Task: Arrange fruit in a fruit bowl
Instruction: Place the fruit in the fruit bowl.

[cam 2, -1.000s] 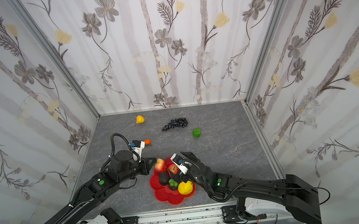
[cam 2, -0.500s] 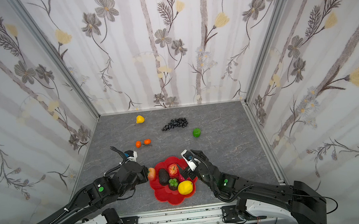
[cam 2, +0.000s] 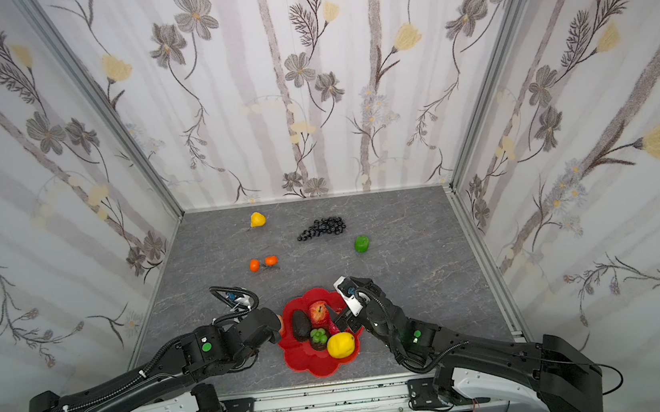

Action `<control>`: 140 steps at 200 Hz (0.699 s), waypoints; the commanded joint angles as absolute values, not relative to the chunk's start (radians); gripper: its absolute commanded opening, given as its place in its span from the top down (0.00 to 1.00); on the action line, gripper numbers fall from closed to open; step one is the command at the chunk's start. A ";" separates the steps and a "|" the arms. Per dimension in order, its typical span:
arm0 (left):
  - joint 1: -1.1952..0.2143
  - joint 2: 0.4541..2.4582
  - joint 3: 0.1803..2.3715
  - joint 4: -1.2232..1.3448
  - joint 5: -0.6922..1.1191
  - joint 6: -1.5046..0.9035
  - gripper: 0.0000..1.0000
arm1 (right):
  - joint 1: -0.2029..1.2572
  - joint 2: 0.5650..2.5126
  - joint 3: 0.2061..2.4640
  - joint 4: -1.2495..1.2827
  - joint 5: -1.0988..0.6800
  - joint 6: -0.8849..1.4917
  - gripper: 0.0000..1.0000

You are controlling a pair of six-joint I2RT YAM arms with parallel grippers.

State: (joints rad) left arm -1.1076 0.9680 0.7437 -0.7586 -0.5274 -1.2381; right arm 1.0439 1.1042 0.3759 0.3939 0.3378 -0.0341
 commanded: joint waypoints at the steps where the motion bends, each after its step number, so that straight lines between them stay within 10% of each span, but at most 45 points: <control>1: -1.113 0.988 0.735 -0.751 -0.589 -1.292 1.00 | 1.045 1.094 0.370 0.406 0.330 -0.028 0.01; 140: -1.165 1.130 0.712 -0.682 -0.639 -1.364 0.97 | 1.040 1.144 0.382 0.416 0.328 -0.037 0.01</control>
State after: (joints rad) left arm -1.1622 1.1179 0.7120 -0.6987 -0.5980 -1.3361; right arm 1.0412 1.1393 0.3740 0.3969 0.3241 -0.0345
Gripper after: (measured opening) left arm 0.052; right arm 0.993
